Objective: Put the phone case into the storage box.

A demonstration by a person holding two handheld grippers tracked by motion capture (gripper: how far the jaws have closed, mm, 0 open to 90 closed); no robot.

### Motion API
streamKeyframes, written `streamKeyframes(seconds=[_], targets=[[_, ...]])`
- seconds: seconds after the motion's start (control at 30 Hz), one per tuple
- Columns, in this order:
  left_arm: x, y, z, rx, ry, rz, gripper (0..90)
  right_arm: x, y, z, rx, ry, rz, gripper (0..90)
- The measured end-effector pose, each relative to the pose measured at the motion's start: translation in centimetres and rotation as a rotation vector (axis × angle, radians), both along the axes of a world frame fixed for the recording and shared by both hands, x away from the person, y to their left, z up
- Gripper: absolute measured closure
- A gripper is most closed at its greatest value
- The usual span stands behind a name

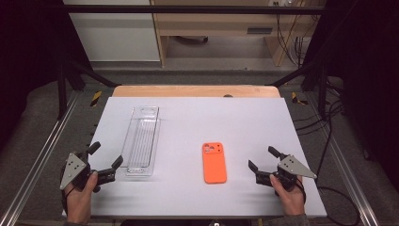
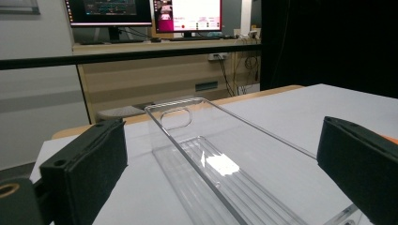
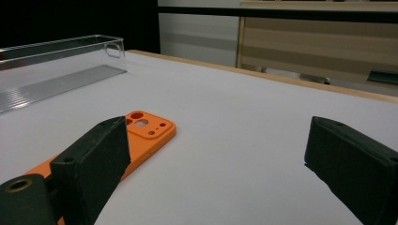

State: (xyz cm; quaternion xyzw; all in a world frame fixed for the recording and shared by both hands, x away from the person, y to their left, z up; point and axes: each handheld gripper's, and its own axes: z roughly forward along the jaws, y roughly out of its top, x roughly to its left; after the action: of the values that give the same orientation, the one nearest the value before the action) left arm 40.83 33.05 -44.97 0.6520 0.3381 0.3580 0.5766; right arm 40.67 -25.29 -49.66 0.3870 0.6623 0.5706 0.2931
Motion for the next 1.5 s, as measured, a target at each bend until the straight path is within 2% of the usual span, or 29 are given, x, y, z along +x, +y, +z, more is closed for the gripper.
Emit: streamKeyframes(seconds=[0.17,0.33,0.4,0.5,0.57,0.83,0.9,1.1,1.2,1.33,1.37,1.47,1.5], targets=[[-0.1,-0.1,0.0,0.009,-0.005,-0.006,1.8,-0.2,0.2,-0.1,0.000,0.017,0.013,6.7],[0.0,0.0,-0.1,-0.007,-0.002,-0.005,1.8,-0.2,0.3,-0.3,-0.002,0.034,0.012,6.2],[0.0,0.1,-0.1,-0.008,-0.001,-0.006,1.8,-0.1,0.3,-0.4,-0.024,0.033,0.002,6.0],[0.0,0.0,-0.1,-0.006,0.003,-0.011,1.8,-0.1,0.4,-0.5,-0.036,0.058,-0.006,5.9],[0.0,-0.1,-0.1,-0.004,0.004,-0.016,1.8,0.0,0.7,-0.7,-0.042,0.093,-0.006,5.7],[0.0,0.0,-0.1,-0.006,0.004,-0.013,1.8,0.0,1.0,-0.6,-0.048,0.093,0.005,5.5],[0.0,0.0,-0.1,-0.005,0.004,-0.015,1.8,0.0,1.1,-0.6,-0.033,0.094,0.000,5.3],[0.0,-0.1,-0.1,-0.009,0.004,-0.018,1.8,-0.2,1.0,0.0,0.014,0.051,-0.023,5.4],[0.0,-0.1,-0.1,-0.011,0.004,-0.022,1.8,-0.2,1.0,0.1,0.020,0.046,-0.021,5.5],[0.0,-0.1,-0.1,-0.010,0.005,-0.023,1.8,-0.3,1.5,0.3,0.011,0.041,0.008,6.3],[0.0,-0.1,-0.1,-0.010,0.006,-0.022,1.8,-0.3,2.2,0.5,-0.010,0.040,0.033,7.7],[0.0,-0.1,-0.1,-0.010,0.006,-0.022,1.8,-0.3,2.8,0.7,-0.031,0.052,0.054,11.0],[-0.1,-0.1,-0.1,-0.010,0.006,-0.021,1.8,-0.3,3.6,0.9,-0.057,0.055,0.081,14.5]])
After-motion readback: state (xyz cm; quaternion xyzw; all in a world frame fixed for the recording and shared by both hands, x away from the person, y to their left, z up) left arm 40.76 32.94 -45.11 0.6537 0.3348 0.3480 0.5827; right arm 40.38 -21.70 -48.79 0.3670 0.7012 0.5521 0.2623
